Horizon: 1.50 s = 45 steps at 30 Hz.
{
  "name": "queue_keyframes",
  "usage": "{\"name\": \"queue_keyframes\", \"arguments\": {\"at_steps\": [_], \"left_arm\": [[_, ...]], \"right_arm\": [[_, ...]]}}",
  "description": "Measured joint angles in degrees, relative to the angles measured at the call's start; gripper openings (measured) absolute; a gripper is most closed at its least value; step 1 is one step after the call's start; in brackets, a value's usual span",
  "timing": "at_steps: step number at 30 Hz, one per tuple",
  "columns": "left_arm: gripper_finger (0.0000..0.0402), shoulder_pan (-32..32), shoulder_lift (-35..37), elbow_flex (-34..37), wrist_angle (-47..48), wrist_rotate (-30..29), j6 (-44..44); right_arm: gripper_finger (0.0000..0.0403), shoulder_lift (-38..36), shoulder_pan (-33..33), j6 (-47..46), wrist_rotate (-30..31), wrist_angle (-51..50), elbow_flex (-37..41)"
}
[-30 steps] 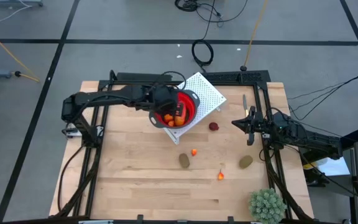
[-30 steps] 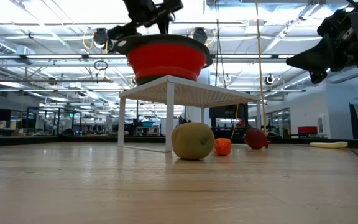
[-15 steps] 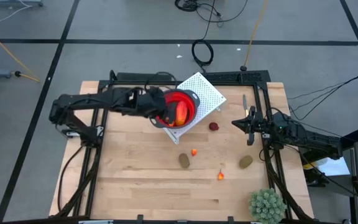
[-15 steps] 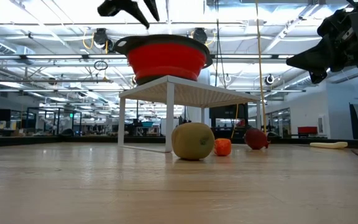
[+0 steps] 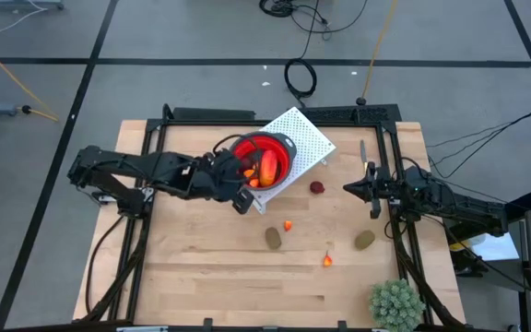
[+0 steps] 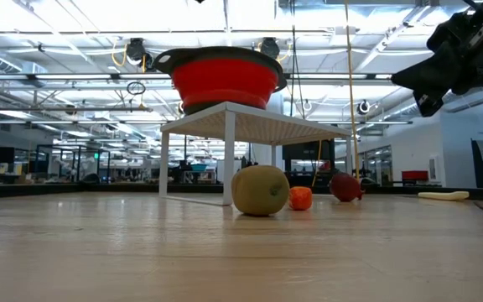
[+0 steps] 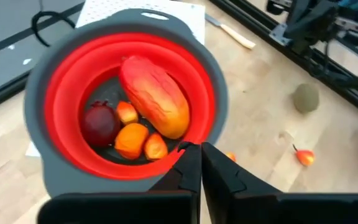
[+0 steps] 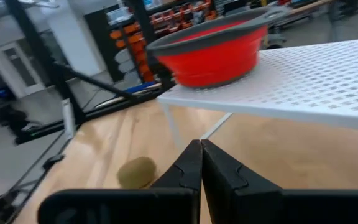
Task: Pick & Place Fruit
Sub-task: Put the pomegranate into the red strainer bowl on the shelf
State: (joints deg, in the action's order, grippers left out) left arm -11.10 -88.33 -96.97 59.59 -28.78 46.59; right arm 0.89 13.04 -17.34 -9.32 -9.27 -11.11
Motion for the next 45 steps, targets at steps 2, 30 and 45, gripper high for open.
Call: {"name": "queue_keyframes", "arguments": {"at_steps": [2,30,45], "left_arm": [[0.0008,-0.78,0.00,0.00,-0.09,0.02,-0.20],[0.0002,-3.30,6.04,21.99,-35.36,4.82,-16.51],[0.0011,-3.23,23.45,43.26,-50.51,7.19,-22.16]], "right_arm": [[0.0000,0.00,-0.01,-0.02,-1.78,0.00,0.00],[0.0000,10.25,-0.04,0.44,-7.51,3.75,0.00],[0.0000,25.58,-0.03,5.22,-2.50,5.26,-6.58]]}}
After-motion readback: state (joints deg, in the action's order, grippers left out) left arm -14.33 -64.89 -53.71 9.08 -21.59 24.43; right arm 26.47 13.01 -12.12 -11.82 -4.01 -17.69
